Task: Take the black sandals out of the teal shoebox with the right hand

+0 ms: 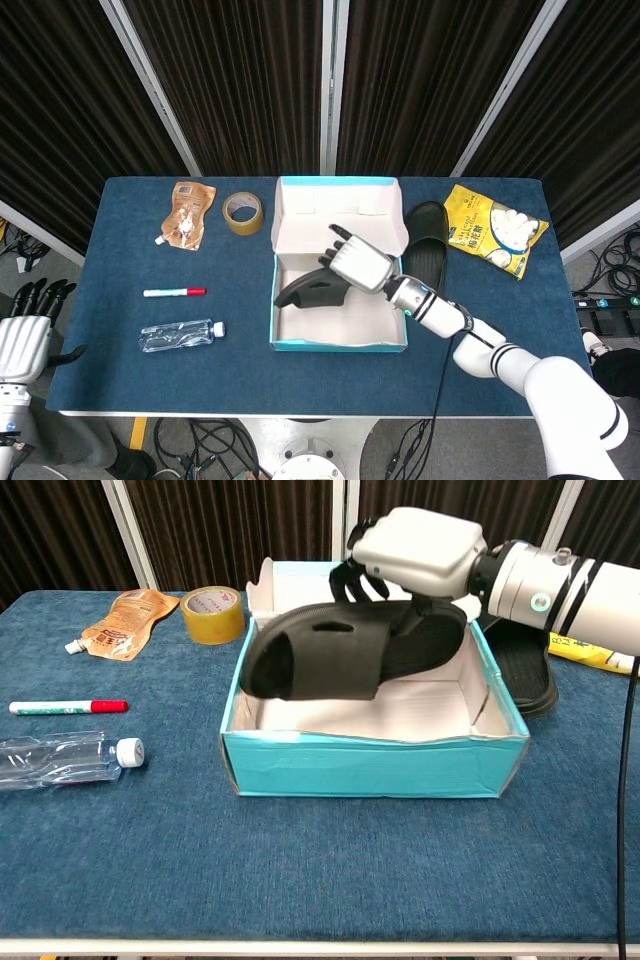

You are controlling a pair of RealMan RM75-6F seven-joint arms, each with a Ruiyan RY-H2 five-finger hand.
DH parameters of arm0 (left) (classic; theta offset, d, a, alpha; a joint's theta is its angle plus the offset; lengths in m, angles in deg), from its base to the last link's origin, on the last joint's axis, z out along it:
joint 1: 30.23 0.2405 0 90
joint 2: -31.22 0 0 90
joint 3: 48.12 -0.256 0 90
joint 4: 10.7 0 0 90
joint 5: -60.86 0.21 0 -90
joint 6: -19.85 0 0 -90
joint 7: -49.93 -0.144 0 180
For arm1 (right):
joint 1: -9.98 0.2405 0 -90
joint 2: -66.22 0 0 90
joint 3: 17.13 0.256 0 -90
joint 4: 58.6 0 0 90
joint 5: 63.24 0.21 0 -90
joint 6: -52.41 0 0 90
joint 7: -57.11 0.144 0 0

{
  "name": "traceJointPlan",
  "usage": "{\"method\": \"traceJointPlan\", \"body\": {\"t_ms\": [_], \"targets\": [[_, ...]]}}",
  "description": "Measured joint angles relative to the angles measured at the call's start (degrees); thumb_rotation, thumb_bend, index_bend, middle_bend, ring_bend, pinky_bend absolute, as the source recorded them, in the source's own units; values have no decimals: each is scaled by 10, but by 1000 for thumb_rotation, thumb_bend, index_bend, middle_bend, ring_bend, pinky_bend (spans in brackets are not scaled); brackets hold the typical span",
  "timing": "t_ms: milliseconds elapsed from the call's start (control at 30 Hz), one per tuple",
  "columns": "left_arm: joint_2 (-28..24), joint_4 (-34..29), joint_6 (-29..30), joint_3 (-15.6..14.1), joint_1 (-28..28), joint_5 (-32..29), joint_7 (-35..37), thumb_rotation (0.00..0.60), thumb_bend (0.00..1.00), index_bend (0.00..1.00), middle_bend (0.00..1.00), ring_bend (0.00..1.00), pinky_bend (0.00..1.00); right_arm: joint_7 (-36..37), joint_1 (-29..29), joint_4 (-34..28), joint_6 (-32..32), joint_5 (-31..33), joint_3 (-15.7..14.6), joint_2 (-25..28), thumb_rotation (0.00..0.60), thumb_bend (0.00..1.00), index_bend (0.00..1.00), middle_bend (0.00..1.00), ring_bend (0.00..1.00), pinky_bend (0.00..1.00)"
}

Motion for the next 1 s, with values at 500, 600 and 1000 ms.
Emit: {"method": "traceJointPlan", "body": {"t_ms": [500,600,1000], "targets": [[-10,-19,4,1,0,1,-17,600,68,123,93,0,46,84,-14,-171,27,53,64,77,600,354,786,657,552,190],[-12,-22,6,0,1,1,-20,600,68,123,92,0,46,101,-20,-227,28,55,66,106,600,354,779,657,550,190],[-17,-36,6,0,-1,5,-33,600,68,123,93,0,46,131,-34,-508,-70,44,22,277,600,353,759,657,548,189]]}}
